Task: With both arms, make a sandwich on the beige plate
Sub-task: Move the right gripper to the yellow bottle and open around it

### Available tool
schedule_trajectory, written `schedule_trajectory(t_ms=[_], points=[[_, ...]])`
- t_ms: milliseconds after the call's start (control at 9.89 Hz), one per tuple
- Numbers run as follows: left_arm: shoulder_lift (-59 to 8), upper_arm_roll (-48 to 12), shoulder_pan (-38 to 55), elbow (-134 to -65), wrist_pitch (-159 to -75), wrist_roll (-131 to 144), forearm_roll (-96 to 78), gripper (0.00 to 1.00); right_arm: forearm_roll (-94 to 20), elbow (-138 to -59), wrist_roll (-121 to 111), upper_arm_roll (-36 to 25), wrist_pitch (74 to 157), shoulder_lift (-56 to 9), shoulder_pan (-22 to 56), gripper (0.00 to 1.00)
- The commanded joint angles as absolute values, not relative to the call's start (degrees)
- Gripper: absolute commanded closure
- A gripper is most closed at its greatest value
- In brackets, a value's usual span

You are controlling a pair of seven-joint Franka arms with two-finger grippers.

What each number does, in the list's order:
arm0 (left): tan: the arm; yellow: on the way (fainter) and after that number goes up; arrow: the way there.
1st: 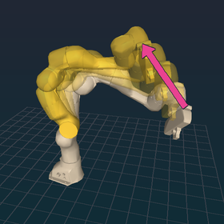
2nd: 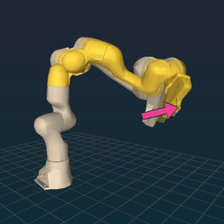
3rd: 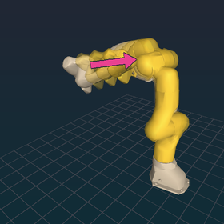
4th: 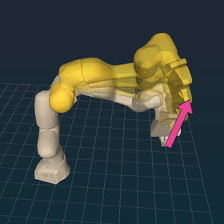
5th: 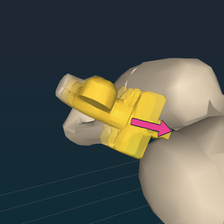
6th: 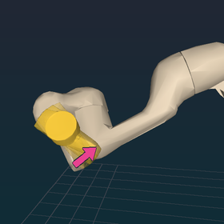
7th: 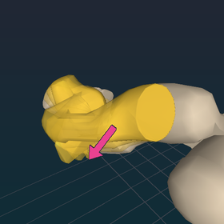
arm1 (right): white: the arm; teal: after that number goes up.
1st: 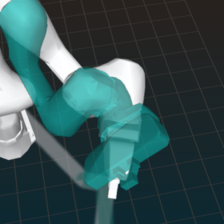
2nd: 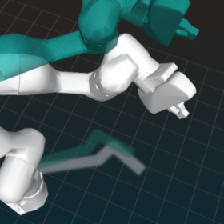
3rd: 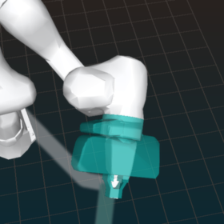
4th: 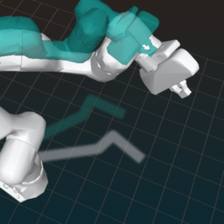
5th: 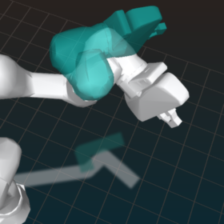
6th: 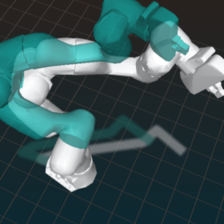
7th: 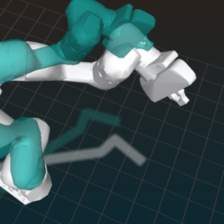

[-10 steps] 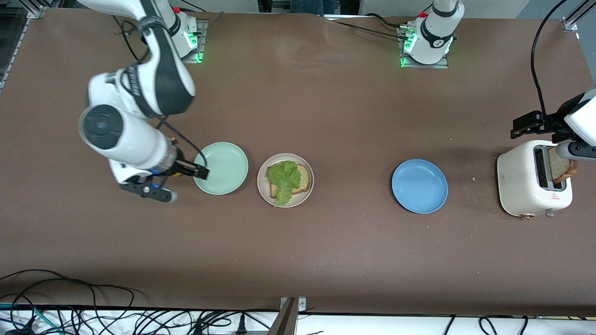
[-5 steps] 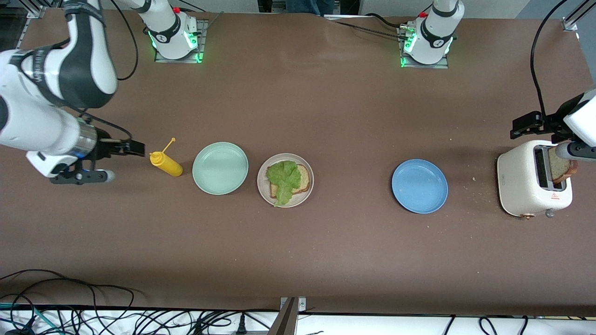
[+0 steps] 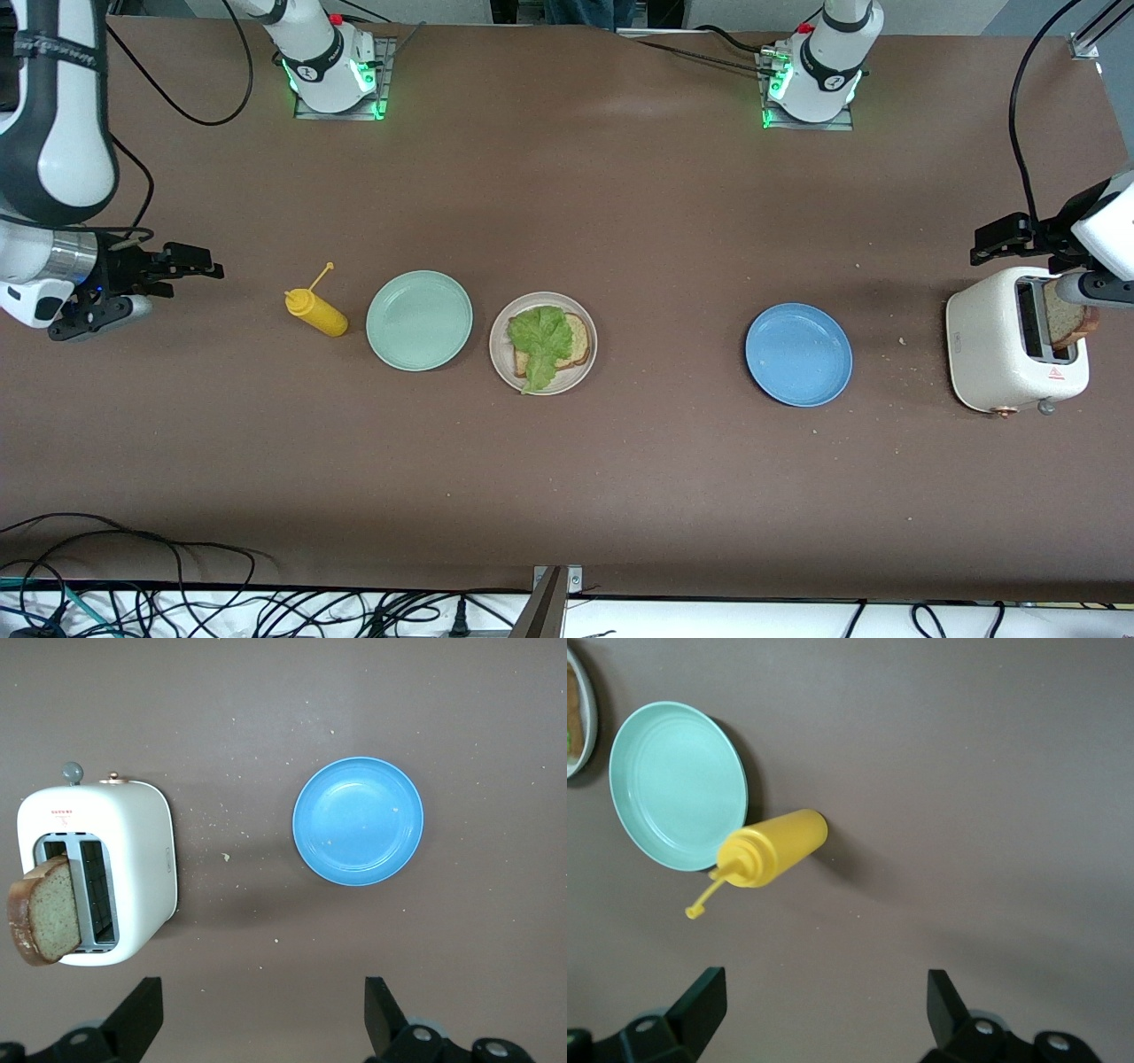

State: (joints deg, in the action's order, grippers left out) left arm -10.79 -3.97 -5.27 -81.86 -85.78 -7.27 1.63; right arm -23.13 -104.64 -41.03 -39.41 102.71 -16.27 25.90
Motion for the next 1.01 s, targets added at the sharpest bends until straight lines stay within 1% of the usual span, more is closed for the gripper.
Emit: schedule_trajectory(t_ms=[0,202,404,607,910], points=[[-11.4,-4.1,-5.5,-80.3,-85.5,-8.4,1.4,0.00,-31.2,-106.3,-57.0,-39.2,103.7,-18.0,22.6,0.00],[-11.5,-4.2,-5.5,-80.3,-85.5,-8.4,1.4,0.00,-38.0,-106.3,-73.5,-39.2,103.1,-21.3,20.5,0.00],[-11.5,-4.2,-5.5,-80.3,-85.5,-8.4,1.4,0.00,-42.3,-106.4,-86.8,-39.2,102.2,-23.5,18.9,0.00],[-11.5,-4.2,-5.5,-80.3,-85.5,-8.3,1.4,0.00,-47.2,-107.9,-95.8,-39.1,100.6,-24.9,17.8,0.00],[-11.8,-4.2,-5.5,-80.4,-85.5,-8.4,1.4,0.00,-54.5,-108.3,-109.6,-38.9,99.7,-29.2,17.5,0.00]])
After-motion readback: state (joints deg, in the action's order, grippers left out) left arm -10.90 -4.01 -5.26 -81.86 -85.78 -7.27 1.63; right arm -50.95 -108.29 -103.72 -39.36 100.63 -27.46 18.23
